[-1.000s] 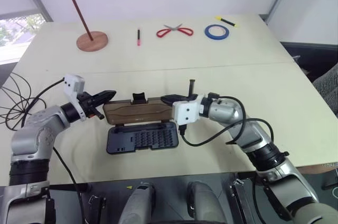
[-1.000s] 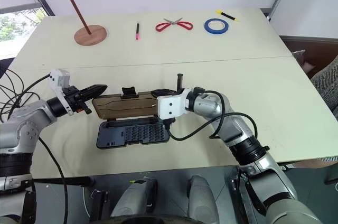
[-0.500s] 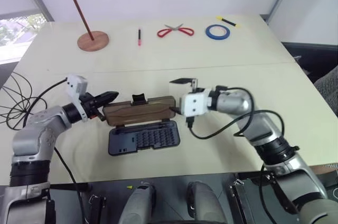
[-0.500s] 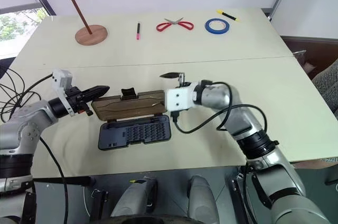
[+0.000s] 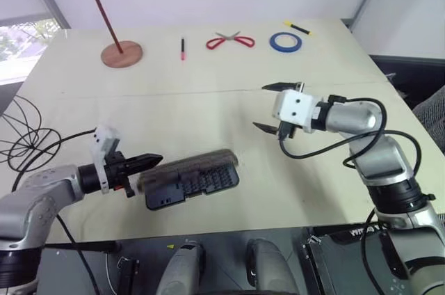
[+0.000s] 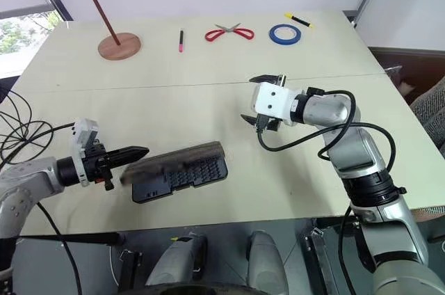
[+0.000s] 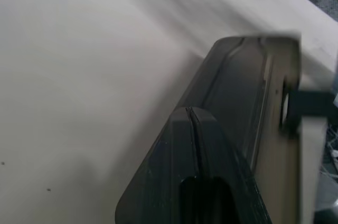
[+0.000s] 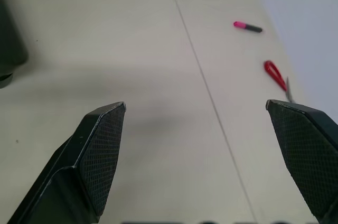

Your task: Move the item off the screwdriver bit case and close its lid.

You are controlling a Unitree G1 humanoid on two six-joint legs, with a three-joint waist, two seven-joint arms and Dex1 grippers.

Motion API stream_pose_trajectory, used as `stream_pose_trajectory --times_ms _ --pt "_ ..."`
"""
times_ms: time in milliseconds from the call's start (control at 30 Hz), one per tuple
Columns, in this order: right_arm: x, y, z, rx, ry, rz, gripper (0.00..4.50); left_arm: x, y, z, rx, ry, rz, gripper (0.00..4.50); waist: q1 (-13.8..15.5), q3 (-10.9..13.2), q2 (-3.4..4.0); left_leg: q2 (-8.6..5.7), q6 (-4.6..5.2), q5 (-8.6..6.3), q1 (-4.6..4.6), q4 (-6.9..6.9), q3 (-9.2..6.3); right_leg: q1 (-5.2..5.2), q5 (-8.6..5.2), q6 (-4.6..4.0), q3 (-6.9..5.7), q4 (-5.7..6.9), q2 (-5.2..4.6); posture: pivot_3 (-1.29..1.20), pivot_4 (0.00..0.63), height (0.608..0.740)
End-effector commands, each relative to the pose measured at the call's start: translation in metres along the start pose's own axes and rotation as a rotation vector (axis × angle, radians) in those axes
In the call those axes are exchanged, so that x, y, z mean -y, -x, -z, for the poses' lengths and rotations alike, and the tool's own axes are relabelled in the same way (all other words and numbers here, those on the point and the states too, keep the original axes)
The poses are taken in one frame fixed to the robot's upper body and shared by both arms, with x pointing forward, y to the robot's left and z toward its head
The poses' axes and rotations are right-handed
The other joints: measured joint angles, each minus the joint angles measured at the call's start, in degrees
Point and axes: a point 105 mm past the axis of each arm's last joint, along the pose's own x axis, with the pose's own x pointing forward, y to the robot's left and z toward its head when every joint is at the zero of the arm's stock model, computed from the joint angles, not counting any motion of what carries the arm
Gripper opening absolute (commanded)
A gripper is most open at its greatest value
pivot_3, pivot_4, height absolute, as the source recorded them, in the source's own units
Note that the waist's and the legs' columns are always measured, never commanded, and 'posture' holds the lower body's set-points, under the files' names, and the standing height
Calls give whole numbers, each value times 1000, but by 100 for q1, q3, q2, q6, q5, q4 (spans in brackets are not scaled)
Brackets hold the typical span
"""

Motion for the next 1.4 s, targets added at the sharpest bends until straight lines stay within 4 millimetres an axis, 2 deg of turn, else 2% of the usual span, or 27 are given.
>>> stream_pose_trajectory --times_ms 33,167,233,400,500,633,733,800,967,1200,1300,1400 --pt "1 6 -11 39 -11 23 4439 15 16 -11 -18 -37 40 0 5 1 1 0 0 0 0 -1 0 -1 -8 -13 0 1 0 0 150 740" --pt "-12 6 -11 55 -139 -21 4439 19 23 -13 -48 -36 64 0 12 1 2 1 0 0 -1 0 2 -1 -9 -16 -1 1 0 0 150 740" --pt "-17 4 -16 90 -301 -43 4439 11 18 -21 -20 -59 44 0 26 1 1 2 1 0 -1 1 2 0 -10 -17 -1 1 0 0 150 740" --pt "-17 1 -22 126 -576 -57 4439 -5 -6 -49 68 -127 46 0 43 1 0 -1 1 0 -4 4 -3 3 -8 -15 -6 1 -1 0 150 740" --pt "-25 4 -31 151 -741 -126 3580 -11 -22 -60 84 -167 74 0 29 1 -1 -3 1 0 -4 3 -3 1 2 2 -7 2 0 0 150 740" --pt "-49 10 -44 133 -882 -274 1499 -20 -40 -64 63 -206 114 0 -3 1 0 -12 1 0 -5 1 -3 -5 2 2 -7 4 3 0 150 740" --pt "-77 18 -57 99 -1018 -442 23 -29 -55 -59 6 -229 160 0 10 1 0 -11 1 0 -5 1 -2 -6 2 2 -7 5 4 0 150 740" --pt "-87 21 -67 118 -1111 -526 23 -35 -63 -56 -32 -245 182 0 14 1 -1 -11 2 0 -7 3 -2 -7 2 2 -11 7 5 0 150 740" --pt "-115 30 -82 160 -1197 -680 23 -41 -83 -57 -87 -278 246 0 34 0 -2 -13 2 0 -15 7 -3 -8 3 3 -12 4 4 0 150 740" --pt "-155 12 -71 15 -1436 -647 23 -31 -107 -55 -143 -319 371 0 -27 0 -4 -10 3 0 -19 10 -6 -13 4 4 -16 11 2 0 150 740" --pt "-167 2 -63 -86 -1576 -553 23 -28 -114 -57 -144 -328 397 0 -27 1 -4 2 4 1 -18 7 -7 -18 4 3 -15 16 3 0 150 740" --pt "-175 -3 -67 -168 -1698 -522 23 -25 -118 -59 -148 -348 420 0 -19 1 -5 1 4 1 -21 13 -5 -18 4 4 -14 15 1 0 150 740"
